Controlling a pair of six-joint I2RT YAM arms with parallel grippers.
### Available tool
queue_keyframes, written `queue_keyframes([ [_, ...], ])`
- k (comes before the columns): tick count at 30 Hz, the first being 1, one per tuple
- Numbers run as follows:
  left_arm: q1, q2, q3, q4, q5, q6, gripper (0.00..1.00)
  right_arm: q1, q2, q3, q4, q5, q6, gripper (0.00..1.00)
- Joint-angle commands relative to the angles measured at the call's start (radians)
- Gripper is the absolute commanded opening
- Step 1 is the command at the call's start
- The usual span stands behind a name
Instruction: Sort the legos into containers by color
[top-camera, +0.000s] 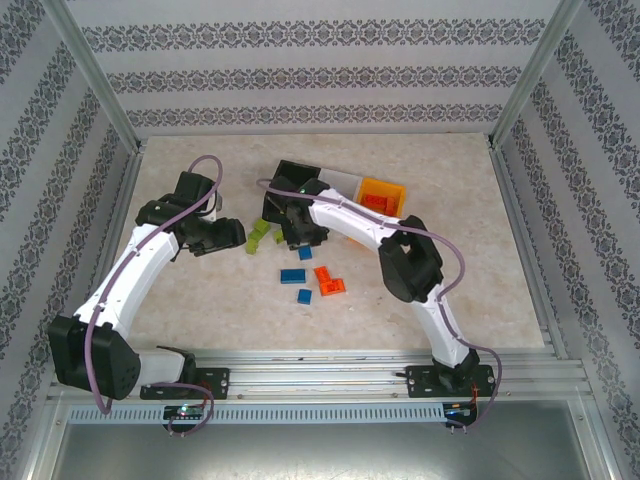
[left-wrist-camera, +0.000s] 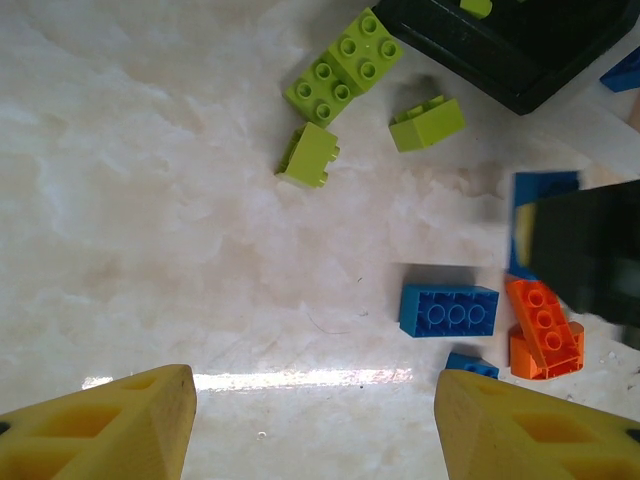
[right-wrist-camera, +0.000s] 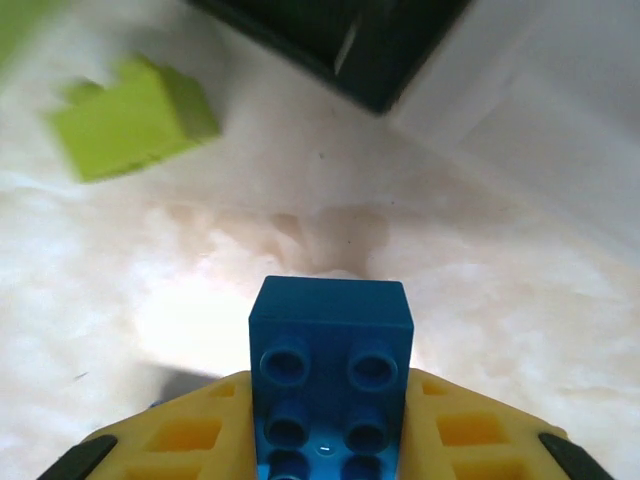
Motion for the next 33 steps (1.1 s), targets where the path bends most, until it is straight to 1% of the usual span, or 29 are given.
queue_keyframes([
  [1, 0.008, 0.013, 0.002, -0.001, 0.015, -0.002, 0.65, -0.053, -0.134, 0.064, -0.045, 0.043, -0.043, 0.32],
  [4, 0.008, 0.014, 0.002, 0.012, 0.021, -0.034, 0.64, -0.123, -0.147, 0.058, -0.026, 0.012, -0.048, 0.31],
  [7, 0.008, 0.014, -0.012, 0.039, 0.035, -0.082, 0.64, -0.198, -0.112, 0.086, -0.006, -0.040, -0.067, 0.32],
  [10, -0.003, 0.022, -0.050, 0.073, 0.051, -0.129, 0.64, -0.254, -0.037, 0.159, -0.001, -0.066, -0.091, 0.31],
  [15, -0.069, 0.070, -0.067, 0.084, 0.040, -0.158, 0.64, -0.313, 0.121, 0.328, -0.048, -0.105, -0.106, 0.32],
  [18, -0.093, 0.113, -0.051, 0.084, 0.029, -0.162, 0.64, -0.328, 0.179, 0.375, -0.051, -0.126, -0.104, 0.35],
  [20, -0.096, 0.140, -0.035, 0.085, 0.023, -0.161, 0.64, -0.335, 0.204, 0.392, -0.056, -0.140, -0.100, 0.42],
  [22, -0.095, 0.171, -0.017, 0.086, 0.009, -0.149, 0.65, -0.339, 0.216, 0.396, -0.057, -0.154, -0.098, 0.49],
  [24, -0.092, 0.216, 0.004, 0.085, 0.003, -0.125, 0.65, -0.344, 0.216, 0.400, -0.061, -0.168, -0.099, 0.54],
  [27, -0.087, 0.293, 0.049, 0.080, -0.001, -0.065, 0.65, -0.351, 0.197, 0.420, -0.079, -0.172, -0.107, 0.57],
  [33, -0.075, 0.430, 0.158, 0.086, -0.027, 0.098, 0.63, -0.352, 0.086, 0.459, -0.119, -0.174, -0.148, 0.58],
])
